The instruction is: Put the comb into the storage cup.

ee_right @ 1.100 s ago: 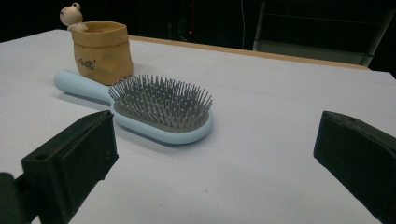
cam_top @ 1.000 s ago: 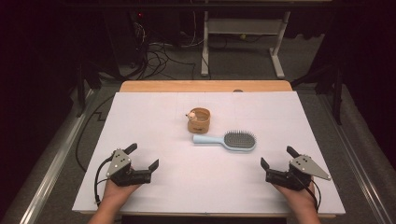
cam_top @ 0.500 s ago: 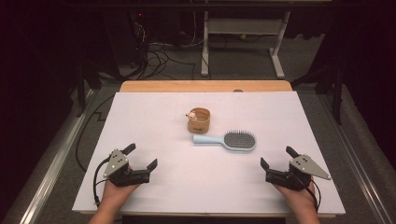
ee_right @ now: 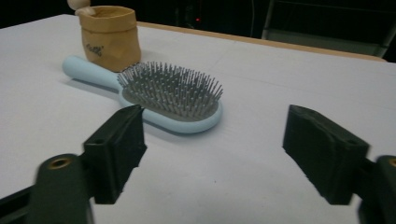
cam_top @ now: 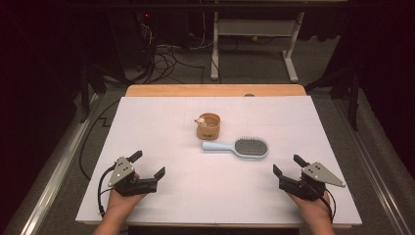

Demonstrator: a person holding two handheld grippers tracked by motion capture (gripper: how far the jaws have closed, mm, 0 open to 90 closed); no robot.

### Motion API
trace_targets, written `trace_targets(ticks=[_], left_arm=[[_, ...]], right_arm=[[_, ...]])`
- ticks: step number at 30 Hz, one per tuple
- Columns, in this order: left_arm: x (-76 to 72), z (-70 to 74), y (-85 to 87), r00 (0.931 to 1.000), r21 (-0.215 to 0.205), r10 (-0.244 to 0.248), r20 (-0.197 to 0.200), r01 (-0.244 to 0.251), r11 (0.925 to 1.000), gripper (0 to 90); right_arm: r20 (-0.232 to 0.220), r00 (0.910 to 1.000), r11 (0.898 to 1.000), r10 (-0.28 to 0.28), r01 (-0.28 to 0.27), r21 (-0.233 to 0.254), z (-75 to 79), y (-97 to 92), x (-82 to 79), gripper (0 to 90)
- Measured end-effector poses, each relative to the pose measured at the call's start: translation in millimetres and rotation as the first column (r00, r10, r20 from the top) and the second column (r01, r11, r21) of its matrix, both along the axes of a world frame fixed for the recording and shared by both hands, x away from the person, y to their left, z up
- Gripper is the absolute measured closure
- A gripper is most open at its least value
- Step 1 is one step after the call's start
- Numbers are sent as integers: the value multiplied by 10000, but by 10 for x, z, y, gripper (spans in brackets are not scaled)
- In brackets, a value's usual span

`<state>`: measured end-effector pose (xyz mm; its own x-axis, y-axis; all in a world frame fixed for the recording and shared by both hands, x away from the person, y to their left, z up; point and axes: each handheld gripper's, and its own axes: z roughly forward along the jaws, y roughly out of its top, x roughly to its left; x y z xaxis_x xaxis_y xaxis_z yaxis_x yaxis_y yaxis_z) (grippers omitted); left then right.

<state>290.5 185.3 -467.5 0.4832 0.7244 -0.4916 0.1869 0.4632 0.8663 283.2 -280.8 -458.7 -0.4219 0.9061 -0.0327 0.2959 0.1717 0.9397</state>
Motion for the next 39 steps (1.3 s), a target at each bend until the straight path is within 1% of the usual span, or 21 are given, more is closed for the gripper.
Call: trace_targets(ticks=[1, 2, 3, 4, 5, 6, 7, 8, 9, 10, 12, 13, 16, 17, 21, 22, 25, 32, 39], left_arm=[[-1, 0, -1, 10000, -8, -3, 3, 3, 10000, 2], [-3, 0, -3, 10000, -15, -32, -1, 32, 10000, 2], [-9, -4, -14, 9999, 25, -90, 52, 90, 10000, 2], [-9, -4, -14, 9999, 25, -90, 52, 90, 10000, 2], [-11, -6, -20, 9999, 81, -98, 61, 97, 9999, 2], [-11, -6, -27, 9999, 58, -101, 70, 100, 9999, 2], [-14, -8, -32, 9998, 71, -161, 79, 161, 9998, 2], [-14, -8, -32, 9998, 71, -161, 79, 161, 9998, 2], [-15, -10, -36, 9998, 93, -184, 66, 183, 9998, 2], [-15, -10, -36, 9998, 93, -184, 66, 183, 9998, 2], [-16, -12, -36, 9997, 106, -235, 38, 235, 9997, 2], [-17, -14, -37, 9997, 124, -258, 40, 257, 9996, 2], [-21, -14, -43, 9996, 104, -290, 34, 290, 9995, 2], [-21, -14, -43, 9996, 104, -290, 34, 290, 9995, 2], [-21, -12, -37, 9995, 71, -302, -11, 302, 9995, 2], [-20, -8, -37, 9996, -13, -295, -7, 295, 9996, 2], [-23, -9, -37, 9995, 16, -313, 16, 313, 9995, 2], [-17, -7, -30, 9993, -110, -362, -98, 361, 9993, 2], [-18, -5, -25, 9994, -67, -336, -67, 335, 9994, 2]], right_arm=[[-59, 9999, 10000, 89, -89, 5, -2, 0, 0, 283], [-216, 9995, 9997, 249, -249, 29, -5, 2, -1, 355], [-192, 9993, 9995, 317, -316, 30, -8, 3, -4, 395], [-205, 9990, 9992, 390, -390, 21, -6, 5, -8, 425], [-205, 9990, 9992, 390, -390, 21, -6, 5, -8, 425], [-202, 9988, 9990, 436, -436, 22, -4, 7, -9, 455], [-255, 9985, 9988, 479, -476, 127, 0, 9, -11, 526], [-255, 9985, 9988, 479, -476, 127, 0, 9, -11, 526], [-299, 9980, 9984, 550, -545, 166, 4, 7, -10, 582], [-299, 9980, 9984, 550, -545, 166, 4, 7, -10, 582], [-410, 9971, 9976, 635, -622, 313, 9, 0, -8, 652], [-410, 9971, 9976, 635, -622, 313, 9, 0, -8, 652], [-381, 9978, 9979, 541, -526, 375, 10, -4, -15, 721], [-381, 9978, 9979, 541, -526, 375, 10, -4, -15, 721], [-257, 9985, 9980, 477, -465, 432, 24, -13, -27, 792], [-230, 9986, 9981, 481, -471, 393, 26, -13, -31, 829], [-242, 9987, 9983, 457, -448, 362, 37, -10, -40, 894], [-51, 9993, 9990, 368, -367, 246, 58, 6, -58, 900], [64, 9993, 9991, 377, -379, 207, 60, 18, -49, 900]])
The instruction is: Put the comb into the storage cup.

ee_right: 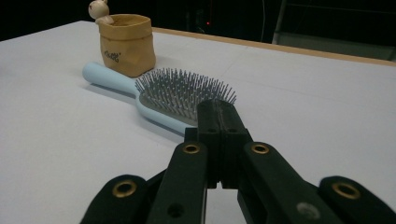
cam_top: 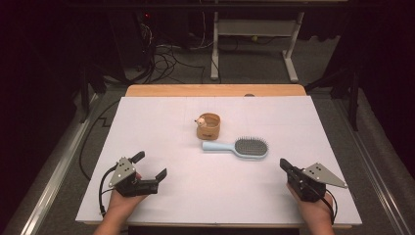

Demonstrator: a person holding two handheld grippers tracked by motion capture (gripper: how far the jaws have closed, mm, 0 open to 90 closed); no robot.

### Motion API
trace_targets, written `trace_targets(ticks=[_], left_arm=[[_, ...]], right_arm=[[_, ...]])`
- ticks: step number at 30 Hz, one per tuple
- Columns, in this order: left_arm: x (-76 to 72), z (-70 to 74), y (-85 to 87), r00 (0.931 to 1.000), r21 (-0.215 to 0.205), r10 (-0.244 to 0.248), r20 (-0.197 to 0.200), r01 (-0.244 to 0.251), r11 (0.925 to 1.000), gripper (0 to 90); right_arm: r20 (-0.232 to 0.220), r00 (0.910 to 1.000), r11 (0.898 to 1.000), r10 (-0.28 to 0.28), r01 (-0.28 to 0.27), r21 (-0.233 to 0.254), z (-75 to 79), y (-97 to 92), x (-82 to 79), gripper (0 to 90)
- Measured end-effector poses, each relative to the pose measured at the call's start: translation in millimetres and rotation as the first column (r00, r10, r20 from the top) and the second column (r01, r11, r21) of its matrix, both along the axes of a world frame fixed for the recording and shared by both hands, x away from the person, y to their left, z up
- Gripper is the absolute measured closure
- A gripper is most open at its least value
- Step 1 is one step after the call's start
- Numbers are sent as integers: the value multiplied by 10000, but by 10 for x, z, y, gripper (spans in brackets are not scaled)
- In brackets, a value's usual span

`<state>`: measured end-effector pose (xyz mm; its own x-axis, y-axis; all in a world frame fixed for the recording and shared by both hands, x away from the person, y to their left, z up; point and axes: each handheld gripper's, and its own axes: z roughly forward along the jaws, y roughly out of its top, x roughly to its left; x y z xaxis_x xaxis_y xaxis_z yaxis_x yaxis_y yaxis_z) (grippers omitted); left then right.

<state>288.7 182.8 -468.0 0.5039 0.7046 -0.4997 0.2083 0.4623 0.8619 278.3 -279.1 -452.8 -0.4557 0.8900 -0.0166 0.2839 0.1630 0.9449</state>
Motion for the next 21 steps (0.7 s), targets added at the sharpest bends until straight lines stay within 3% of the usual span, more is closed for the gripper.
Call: trace_targets(ticks=[4, 21], left_arm=[[-15, 6, -2, 10000, -12, -69, 47, 69, 10000, 2], [-15, 5, -15, 9998, -43, -170, 105, 170, 9998, 2]], right_arm=[[138, 9999, 9999, 65, -66, 86, 17, 21, -3, 900], [-264, 9988, 9983, 420, -409, 423, 18, 223, 116, 900]])
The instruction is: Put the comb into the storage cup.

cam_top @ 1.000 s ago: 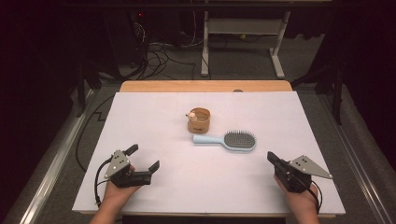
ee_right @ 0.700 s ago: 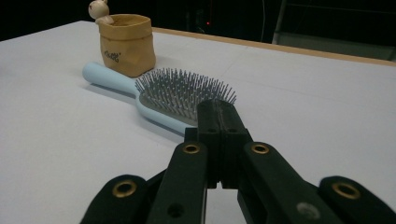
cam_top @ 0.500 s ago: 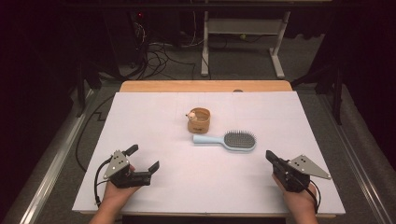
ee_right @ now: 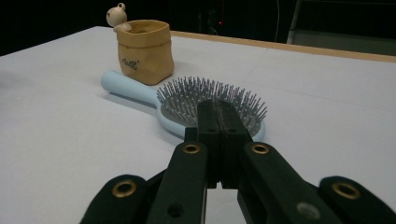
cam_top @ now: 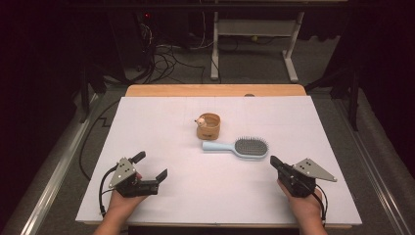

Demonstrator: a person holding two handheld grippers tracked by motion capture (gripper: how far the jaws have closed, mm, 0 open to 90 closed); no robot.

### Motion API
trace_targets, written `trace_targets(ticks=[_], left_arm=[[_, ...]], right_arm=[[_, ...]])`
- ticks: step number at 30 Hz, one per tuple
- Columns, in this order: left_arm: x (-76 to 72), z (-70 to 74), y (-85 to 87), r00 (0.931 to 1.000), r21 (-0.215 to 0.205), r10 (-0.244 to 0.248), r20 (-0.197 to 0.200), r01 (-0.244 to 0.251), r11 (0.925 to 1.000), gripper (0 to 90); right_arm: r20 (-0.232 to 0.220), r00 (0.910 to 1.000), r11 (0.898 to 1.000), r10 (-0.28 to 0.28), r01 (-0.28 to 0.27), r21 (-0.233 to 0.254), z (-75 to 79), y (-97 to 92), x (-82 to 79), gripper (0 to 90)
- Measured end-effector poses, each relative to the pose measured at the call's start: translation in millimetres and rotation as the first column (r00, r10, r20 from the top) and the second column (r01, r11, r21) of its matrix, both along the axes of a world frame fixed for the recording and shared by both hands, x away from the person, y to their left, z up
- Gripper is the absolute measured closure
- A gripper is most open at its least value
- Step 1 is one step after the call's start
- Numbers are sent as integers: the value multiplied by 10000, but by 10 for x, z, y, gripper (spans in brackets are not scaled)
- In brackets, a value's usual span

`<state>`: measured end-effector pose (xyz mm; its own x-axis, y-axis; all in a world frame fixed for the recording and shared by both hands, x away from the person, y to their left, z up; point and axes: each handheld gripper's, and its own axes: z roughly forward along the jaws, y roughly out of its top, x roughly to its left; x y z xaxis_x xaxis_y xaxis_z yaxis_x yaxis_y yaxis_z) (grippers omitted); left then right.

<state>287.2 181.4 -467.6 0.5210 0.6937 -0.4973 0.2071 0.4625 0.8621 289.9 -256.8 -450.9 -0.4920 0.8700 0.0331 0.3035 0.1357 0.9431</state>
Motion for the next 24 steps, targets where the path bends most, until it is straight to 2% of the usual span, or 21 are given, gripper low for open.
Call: trace_targets(ticks=[3, 5, 8, 9, 10, 15, 16, 18, 22, 24], left_arm=[[-1, -5, -7, 10000, 58, -28, -31, 28, 10000, 2], [-4, -7, -10, 10000, 81, -47, -23, 47, 10000, 2], [-8, -10, -8, 10000, 54, -45, -42, 45, 10000, 2], [-8, -10, -8, 10000, 54, -45, -42, 45, 10000, 2], [-11, -11, -2, 10000, 20, -42, -32, 42, 10000, 2], [-17, -13, 2, 10000, 2, -90, -28, 90, 10000, 2], [-18, -11, 3, 9999, -37, -100, -34, 100, 9999, 2], [-22, -9, 4, 9999, -54, -105, -40, 105, 9999, 2], [-27, -7, 2, 9999, -98, -125, 3, 125, 9999, 2], [-28, -6, 1, 9999, -118, -145, 5, 145, 9998, 2]], right_arm=[[-112, 9999, 9999, 128, -128, 7, 0, 48, 26, 900], [-319, 9984, 9989, 459, -461, -32, -8, 156, 90, 871], [-459, 9981, 9986, 418, -432, -303, -14, 311, 160, 899], [-459, 9981, 9986, 418, -432, -303, -14, 311, 160, 899], [-500, 9983, 9984, 316, -339, -461, -11, 427, 220, 900], [-847, 9963, 9978, 110, -165, -639, -1, 726, 411, 900], [-847, 9963, 9978, 110, -165, -639, -1, 726, 411, 900], [-725, 9973, 9940, 131, -208, -1074, 12, 922, 506, 900], [-807, 9967, 9930, 120, -214, -1166, 34, 1094, 606, 900], [-903, 9959, 9926, 89, -197, -1195, 44, 1233, 710, 900]])
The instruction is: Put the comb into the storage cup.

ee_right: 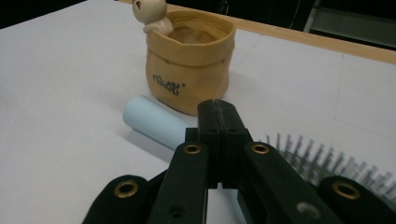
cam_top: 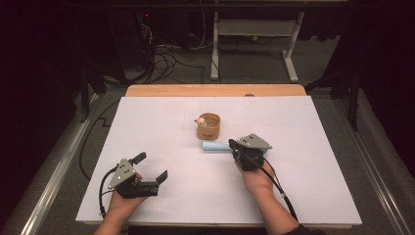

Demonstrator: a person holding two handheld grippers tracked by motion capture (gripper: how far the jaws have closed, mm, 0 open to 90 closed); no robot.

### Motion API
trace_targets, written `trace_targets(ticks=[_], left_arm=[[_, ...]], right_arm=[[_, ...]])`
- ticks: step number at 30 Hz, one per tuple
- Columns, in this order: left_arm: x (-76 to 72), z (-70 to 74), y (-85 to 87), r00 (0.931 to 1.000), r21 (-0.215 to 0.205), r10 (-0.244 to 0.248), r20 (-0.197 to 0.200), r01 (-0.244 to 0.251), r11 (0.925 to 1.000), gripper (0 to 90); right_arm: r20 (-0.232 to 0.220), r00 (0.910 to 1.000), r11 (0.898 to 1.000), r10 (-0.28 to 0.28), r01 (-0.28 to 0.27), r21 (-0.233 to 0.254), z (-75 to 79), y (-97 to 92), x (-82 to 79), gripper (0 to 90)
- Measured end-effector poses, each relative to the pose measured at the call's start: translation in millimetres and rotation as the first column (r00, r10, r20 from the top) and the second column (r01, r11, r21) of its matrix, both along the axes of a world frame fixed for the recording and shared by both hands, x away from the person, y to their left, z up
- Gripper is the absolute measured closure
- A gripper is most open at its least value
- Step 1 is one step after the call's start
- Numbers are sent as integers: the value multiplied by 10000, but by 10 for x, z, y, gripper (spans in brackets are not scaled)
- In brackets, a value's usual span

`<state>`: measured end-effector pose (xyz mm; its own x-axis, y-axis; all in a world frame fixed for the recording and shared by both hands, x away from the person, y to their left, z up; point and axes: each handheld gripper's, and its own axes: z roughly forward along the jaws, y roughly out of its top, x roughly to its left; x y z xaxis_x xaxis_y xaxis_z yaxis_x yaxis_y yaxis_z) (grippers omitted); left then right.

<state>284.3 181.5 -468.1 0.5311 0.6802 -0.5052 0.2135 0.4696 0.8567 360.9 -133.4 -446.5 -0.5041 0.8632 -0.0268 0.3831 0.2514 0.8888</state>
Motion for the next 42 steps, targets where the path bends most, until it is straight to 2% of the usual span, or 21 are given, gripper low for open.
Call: trace_targets(ticks=[6, 9, 18, 22, 32, 42], left_arm=[[-6, 1, -4, 10000, 7, -48, 35, 48, 10000, 2], [-15, 5, -5, 9999, 34, -109, 53, 109, 9999, 2], [-52, 4, -41, 9994, 146, -318, 140, 316, 9994, 2], [-55, 5, -45, 9992, 148, -367, 152, 364, 9992, 2], [-62, 10, -54, 9990, 101, -416, 176, 414, 9991, 2], [-66, 14, -54, 9989, 84, -425, 205, 423, 9991, 2]], right_arm=[[-187, 9998, 9994, -96, 89, -327, -3, 211, 161, 900], [-516, 9985, 9994, -159, 142, -330, -29, 335, 271, 900], [-974, 9940, 9958, -499, 420, -811, -151, 453, 412, 900], [-1189, 9911, 9942, -602, 488, -963, -199, 478, 437, 900], [-1206, 9903, 9906, -684, 530, -1262, -222, 492, 463, 900], [-1264, 9901, 9859, -604, 394, -1625, -211, 517, 409, 900]])
